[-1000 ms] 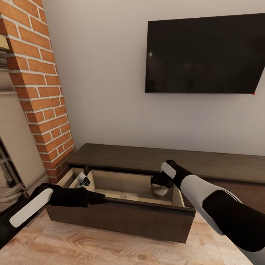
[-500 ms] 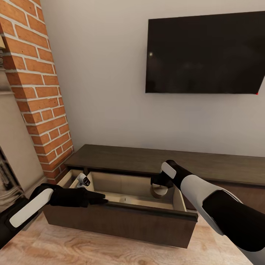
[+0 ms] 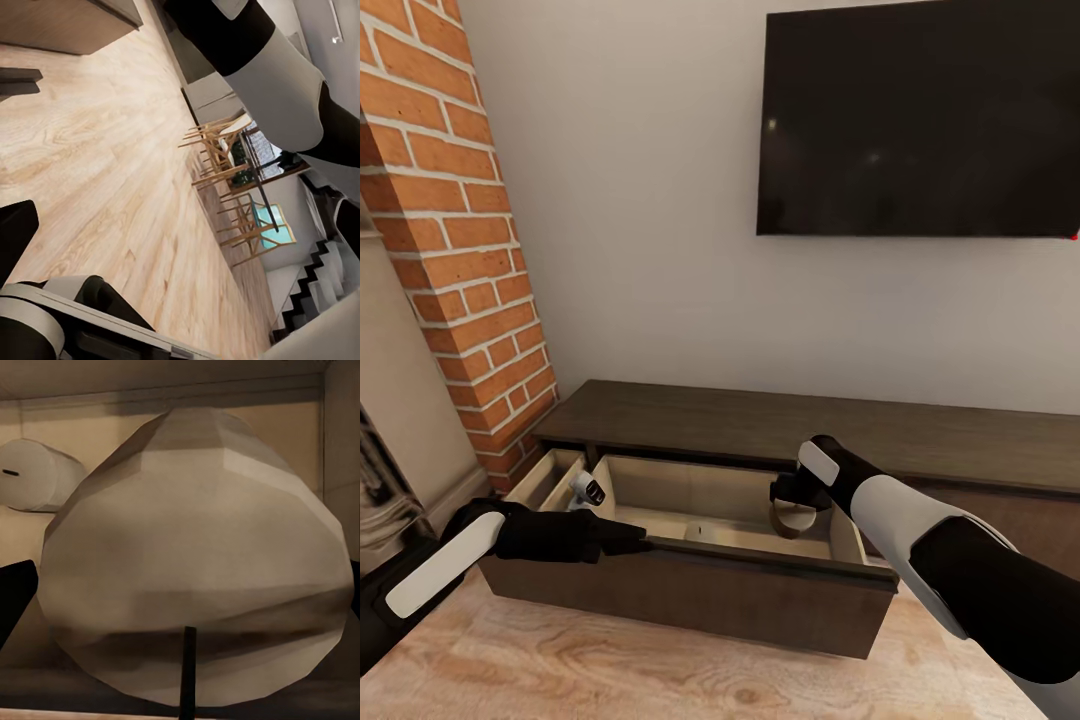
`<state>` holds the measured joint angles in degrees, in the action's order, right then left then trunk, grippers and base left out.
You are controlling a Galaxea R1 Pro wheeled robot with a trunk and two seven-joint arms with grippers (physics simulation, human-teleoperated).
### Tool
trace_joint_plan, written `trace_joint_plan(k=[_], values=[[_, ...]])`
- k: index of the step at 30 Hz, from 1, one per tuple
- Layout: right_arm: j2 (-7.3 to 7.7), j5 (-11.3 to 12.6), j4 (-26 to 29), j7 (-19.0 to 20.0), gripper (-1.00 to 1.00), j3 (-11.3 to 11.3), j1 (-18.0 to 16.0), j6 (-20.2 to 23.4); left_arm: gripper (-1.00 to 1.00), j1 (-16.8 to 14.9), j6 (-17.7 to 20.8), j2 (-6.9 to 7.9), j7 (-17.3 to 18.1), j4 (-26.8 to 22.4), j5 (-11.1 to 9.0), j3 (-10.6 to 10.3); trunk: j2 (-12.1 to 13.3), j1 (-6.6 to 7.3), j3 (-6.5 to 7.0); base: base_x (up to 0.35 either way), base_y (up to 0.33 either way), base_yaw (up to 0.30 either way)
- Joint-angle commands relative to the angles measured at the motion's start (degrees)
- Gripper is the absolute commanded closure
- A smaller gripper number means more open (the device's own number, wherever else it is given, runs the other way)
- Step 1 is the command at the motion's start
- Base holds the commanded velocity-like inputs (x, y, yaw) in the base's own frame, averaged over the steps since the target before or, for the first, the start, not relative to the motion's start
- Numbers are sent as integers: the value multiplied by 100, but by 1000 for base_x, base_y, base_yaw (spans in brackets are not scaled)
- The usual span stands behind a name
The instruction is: Place each of the two pumpkins and all three candles from the living room inside a cabinet in the living room (use any cabinet), then make sure every cabinet is closed, and position the cauldron so it is next to a table in the living room.
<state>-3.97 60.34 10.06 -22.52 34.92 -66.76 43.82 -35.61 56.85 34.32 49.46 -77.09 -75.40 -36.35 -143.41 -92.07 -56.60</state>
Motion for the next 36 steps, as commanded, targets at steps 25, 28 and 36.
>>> trace_joint_plan(k=[25, 28, 36], values=[[1, 74, 1, -51, 100, 32, -4, -9, -100, -8, 19, 5, 18, -8, -25, -3, -3, 1, -6, 33, 0, 0], [3, 74, 10, -51, 100, 32, -4, -22, -100, -8, 19, 5, 16, -29, -27, -2, -3, 1, -6, 0, 0, 0], [17, 76, 59, -51, 100, 32, -4, -150, -100, -8, 19, 5, 19, -104, -28, -6, -13, -19, -183, 0, 0, 0]])
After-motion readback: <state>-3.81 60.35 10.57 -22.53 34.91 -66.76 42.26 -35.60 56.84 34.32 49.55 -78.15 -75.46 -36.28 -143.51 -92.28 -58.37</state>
